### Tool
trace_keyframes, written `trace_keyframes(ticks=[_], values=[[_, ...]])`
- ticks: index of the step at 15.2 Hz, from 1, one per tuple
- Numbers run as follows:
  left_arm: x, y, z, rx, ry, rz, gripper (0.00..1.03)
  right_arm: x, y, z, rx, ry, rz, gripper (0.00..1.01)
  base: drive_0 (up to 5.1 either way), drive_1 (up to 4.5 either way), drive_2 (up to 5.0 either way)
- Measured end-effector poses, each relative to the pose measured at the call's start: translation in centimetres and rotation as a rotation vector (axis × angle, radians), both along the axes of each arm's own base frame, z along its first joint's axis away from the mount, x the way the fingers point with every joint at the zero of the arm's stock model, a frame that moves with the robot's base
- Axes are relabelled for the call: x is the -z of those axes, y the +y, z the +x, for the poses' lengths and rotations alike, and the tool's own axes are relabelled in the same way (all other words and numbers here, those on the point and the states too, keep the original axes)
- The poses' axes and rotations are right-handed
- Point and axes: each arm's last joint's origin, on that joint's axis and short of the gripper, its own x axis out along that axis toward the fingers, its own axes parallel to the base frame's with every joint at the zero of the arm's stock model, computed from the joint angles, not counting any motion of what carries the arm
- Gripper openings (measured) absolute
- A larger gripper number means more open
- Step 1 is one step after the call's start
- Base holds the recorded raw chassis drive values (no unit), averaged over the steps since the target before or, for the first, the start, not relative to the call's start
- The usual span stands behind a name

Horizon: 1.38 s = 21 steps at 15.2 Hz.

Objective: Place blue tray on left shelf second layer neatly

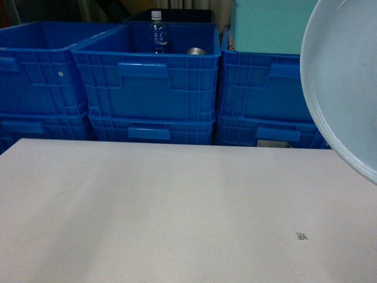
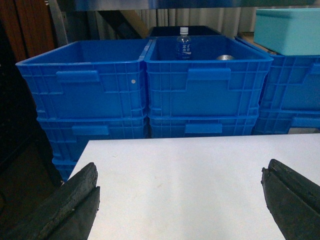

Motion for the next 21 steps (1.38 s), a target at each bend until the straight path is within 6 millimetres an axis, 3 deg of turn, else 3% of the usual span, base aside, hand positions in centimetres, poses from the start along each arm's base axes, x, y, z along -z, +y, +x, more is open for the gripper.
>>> trace_keyframes(ticks=[17,21], values=[[0.01,0.0,0.0,0.0,0.001,0.0,0.98,0.17,-0.02,0.05,-0.001,0.006,-0.001,0.02,3.1,-4.1,-3.5],[0.0,0.0,0.0,0.002,0.0,0.0,0.98,0.21,0.02,0.03,-0.005,0.007,-0.004,0.02,-1.5,-1.46,-1.5]])
